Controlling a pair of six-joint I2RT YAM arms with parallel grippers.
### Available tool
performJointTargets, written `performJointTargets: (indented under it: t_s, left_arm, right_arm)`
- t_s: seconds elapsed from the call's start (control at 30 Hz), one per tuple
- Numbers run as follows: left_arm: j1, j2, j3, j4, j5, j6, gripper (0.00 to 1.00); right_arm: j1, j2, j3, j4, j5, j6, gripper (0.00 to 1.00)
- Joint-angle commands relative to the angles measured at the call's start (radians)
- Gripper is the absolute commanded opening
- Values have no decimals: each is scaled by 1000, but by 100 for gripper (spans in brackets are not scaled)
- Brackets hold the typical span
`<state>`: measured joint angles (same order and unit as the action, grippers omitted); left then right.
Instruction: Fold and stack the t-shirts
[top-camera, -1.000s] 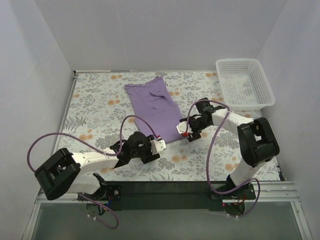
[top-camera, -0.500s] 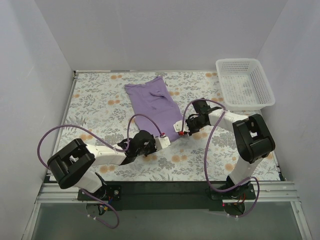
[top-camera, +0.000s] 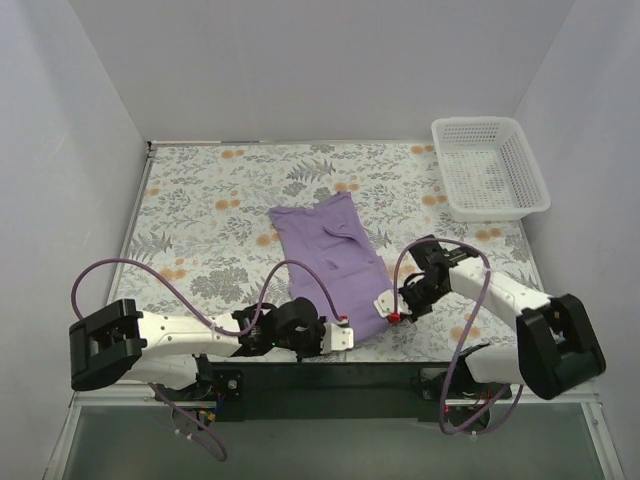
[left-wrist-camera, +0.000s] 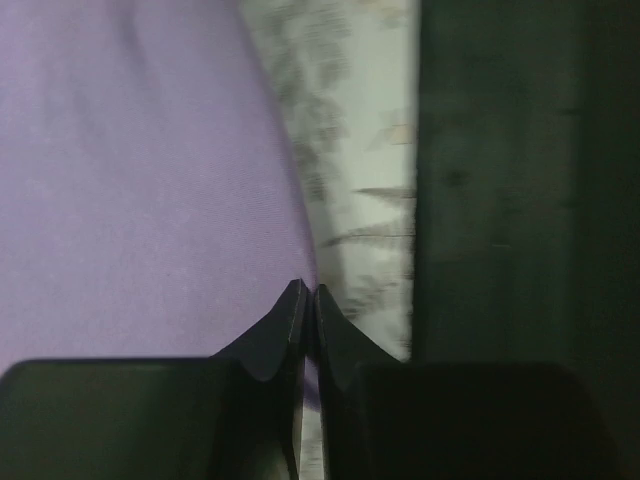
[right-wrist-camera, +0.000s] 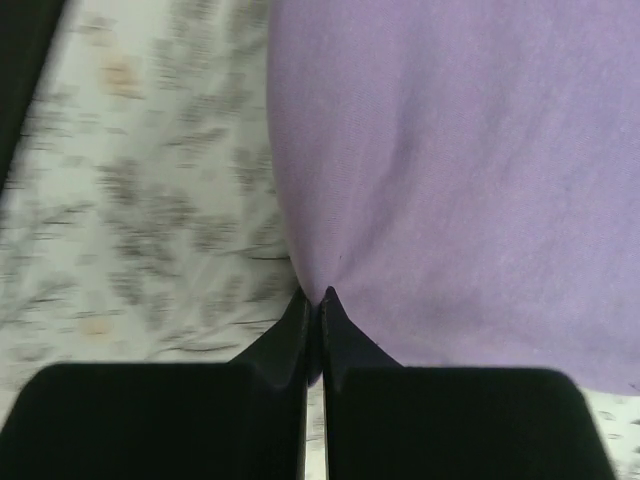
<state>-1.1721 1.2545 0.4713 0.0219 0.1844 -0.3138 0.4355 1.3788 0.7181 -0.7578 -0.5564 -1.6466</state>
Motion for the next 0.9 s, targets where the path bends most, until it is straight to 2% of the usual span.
performJointTargets:
  t_s: [0.0,0.07,0.17,0.27,0.33,0.37,0.47,0.5,0.6,0.63,0.67,0.73,0.87]
  left_arm:
    - [-102,-38,47,-163,82,-67,0]
    - [-104,-27,76,-197,144,-79,0]
    - [-103,-20,79,-206,164,-71,0]
    - [-98,-33,63,-188,115,-44,0]
    - [-40,-56,43,-157,115,-12,0]
    - [0,-66,36,-143,130,1,0]
    - [277,-89,23,-45,199,71,0]
    - [329,-87,24,-27,210,88,0]
    - [543,-20,81,101,283,114,0]
    - [590,49,137,122,299,110,0]
    - [671,92,165,163,302,104,0]
    - [738,218,228,190,305,81,0]
    - [812,364,338,286,227,67,0]
  right_arm:
    - [3,-164,-83,-205,-14,-56,1]
    - [3,-254,-103,-221,-14,-39,1]
    - [2,-287,-80,-222,-30,-9,1]
    - [2,-215,-20,-209,-39,39,1]
    - [2,-103,88,-193,-53,114,1]
    - [2,-59,134,-192,-57,138,1]
    - [2,115,349,-173,-71,215,1]
    - [0,161,460,-167,-74,259,1]
    - [3,368,666,-164,-89,362,1]
    - [2,478,819,-163,-92,390,1]
    - [0,532,892,-161,-91,421,1]
    - [0,683,1121,-149,-82,528,1]
    - [-3,873,1393,-92,-34,694,1]
